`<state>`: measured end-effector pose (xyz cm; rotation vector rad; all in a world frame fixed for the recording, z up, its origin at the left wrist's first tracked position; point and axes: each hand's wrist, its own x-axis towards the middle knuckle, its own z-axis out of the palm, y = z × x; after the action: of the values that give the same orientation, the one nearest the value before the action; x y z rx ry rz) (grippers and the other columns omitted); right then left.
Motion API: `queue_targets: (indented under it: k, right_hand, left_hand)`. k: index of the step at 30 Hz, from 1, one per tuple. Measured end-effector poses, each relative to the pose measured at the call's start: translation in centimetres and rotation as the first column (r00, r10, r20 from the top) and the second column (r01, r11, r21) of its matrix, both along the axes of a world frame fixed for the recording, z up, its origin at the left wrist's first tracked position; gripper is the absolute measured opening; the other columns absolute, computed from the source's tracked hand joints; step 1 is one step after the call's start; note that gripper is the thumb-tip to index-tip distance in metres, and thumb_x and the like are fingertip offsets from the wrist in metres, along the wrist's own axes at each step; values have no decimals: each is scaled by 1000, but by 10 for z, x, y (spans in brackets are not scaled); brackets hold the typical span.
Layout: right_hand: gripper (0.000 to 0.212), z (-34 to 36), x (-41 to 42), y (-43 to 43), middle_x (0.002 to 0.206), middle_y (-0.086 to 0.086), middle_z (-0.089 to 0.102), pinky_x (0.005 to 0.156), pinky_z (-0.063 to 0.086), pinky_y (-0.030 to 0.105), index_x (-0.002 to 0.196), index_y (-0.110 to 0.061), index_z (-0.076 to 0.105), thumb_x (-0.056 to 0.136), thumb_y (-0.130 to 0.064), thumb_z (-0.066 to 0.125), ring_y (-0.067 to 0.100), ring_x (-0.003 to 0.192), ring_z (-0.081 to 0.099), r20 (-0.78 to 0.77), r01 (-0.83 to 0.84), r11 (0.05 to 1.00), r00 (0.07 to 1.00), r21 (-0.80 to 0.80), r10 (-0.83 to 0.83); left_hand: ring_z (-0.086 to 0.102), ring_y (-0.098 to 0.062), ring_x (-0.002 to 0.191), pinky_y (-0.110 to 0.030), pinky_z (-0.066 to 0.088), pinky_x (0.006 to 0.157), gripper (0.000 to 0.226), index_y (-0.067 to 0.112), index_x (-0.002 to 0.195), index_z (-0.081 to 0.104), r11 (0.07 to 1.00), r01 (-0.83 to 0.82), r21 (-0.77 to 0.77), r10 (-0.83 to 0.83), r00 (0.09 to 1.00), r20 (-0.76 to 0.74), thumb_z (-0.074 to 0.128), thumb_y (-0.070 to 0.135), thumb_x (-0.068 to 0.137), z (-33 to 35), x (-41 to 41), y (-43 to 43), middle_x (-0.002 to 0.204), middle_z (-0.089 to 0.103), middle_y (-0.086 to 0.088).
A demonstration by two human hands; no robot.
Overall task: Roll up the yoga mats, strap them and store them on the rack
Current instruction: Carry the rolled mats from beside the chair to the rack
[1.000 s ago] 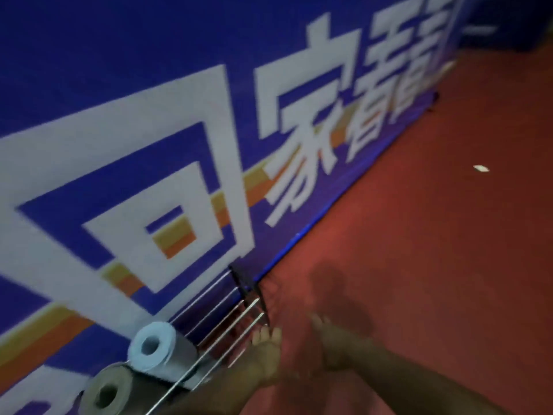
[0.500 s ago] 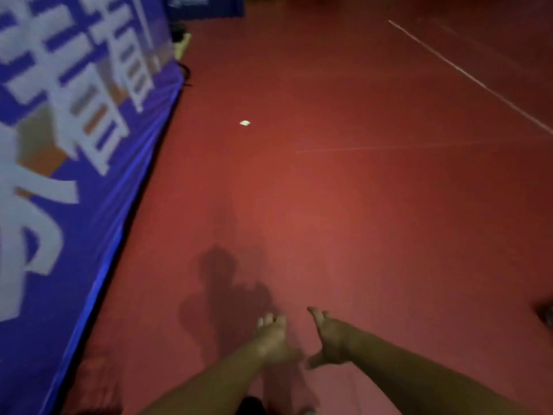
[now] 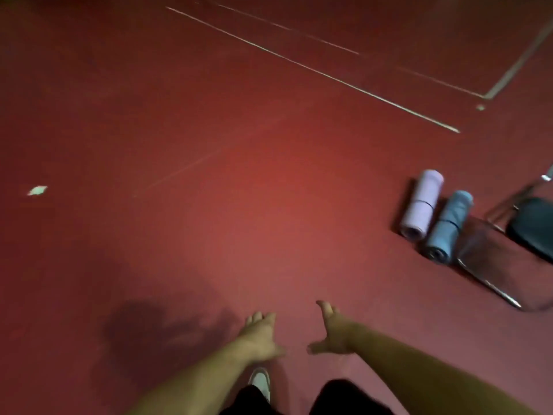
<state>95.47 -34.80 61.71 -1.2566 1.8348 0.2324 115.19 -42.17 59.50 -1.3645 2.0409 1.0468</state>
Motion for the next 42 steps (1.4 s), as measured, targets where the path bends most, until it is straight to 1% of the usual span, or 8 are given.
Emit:
queue_targets:
  k: [6, 10, 23, 27, 31, 34, 37, 42]
  right_hand:
    - [124, 5, -100, -21, 157, 17, 20, 109, 37, 39, 156, -20, -7, 73, -56, 78, 33, 139, 38, -1, 273, 962, 962, 2, -273]
    - [119, -2, -187, -41, 154, 16, 25, 107, 39, 37, 156, -18, -5, 76, -53, 75, 33, 136, 42, -10, 394, 919, 919, 10, -394]
    - [124, -9, -495, -115, 158, 16, 20, 111, 36, 39, 156, -16, -6, 73, -62, 74, 32, 139, 38, -61, 591, 804, 807, 61, -588]
    - [123, -19, -575, -150, 159, 14, 18, 112, 35, 39, 156, -17, -7, 74, -61, 74, 31, 140, 36, -52, 632, 772, 775, 69, -630]
    - [138, -26, -653, -183, 158, 13, 20, 113, 33, 37, 155, -14, -8, 60, -74, 73, 29, 141, 34, -36, 715, 696, 699, 61, -714]
    - [126, -20, -708, -197, 158, 15, 20, 113, 32, 37, 155, -9, -7, 73, -60, 75, 29, 142, 32, -42, 775, 629, 631, 56, -774]
    - [113, -16, -763, -210, 153, 15, 27, 111, 34, 35, 152, -10, 8, 74, -52, 79, 28, 137, 37, -14, 828, 561, 561, -9, -828]
    - [114, -27, -838, -217, 157, 15, 23, 112, 32, 33, 155, -12, 3, 78, -51, 77, 27, 141, 34, 30, 860, 509, 509, 29, -860]
  left_hand:
    - [18, -35, 147, -36, 23, 119, 97, 22, 154, 25, 958, 285, 22, -285, 958, 23, 70, 61, 77, -2, -121, -70, 156, 24, -15]
    - [11, -34, 149, -38, 20, 121, 95, 23, 155, 23, 914, 403, 52, -404, 915, 6, 68, 59, 80, -14, -217, -113, 159, 17, -16]
    - [13, -33, 150, -35, 19, 120, 88, 22, 153, 27, 889, 452, 79, -452, 892, -11, 66, 56, 82, -8, -512, -231, 159, 20, -15]
    - [24, -31, 143, -32, 25, 115, 84, 22, 150, 31, 864, 495, 90, -497, 868, -4, 65, 55, 81, -22, -598, -277, 152, 28, -9]
    - [27, -32, 144, -33, 26, 117, 82, 19, 148, 34, 837, 540, 84, -542, 840, 4, 64, 57, 83, -37, -697, -336, 151, 33, -13]
    - [25, -32, 146, -31, 25, 117, 81, 19, 150, 34, 823, 561, 92, -563, 826, -3, 63, 57, 84, -36, -768, -367, 154, 31, -16]
    - [26, -31, 146, -30, 25, 116, 80, 19, 148, 36, 806, 587, 75, -588, 809, -3, 64, 58, 84, -34, -837, -390, 155, 32, -16]
    - [32, -28, 143, -31, 30, 115, 75, 18, 144, 41, 798, 587, 137, -596, 802, 34, 66, 56, 84, -46, -918, -404, 152, 36, -15]
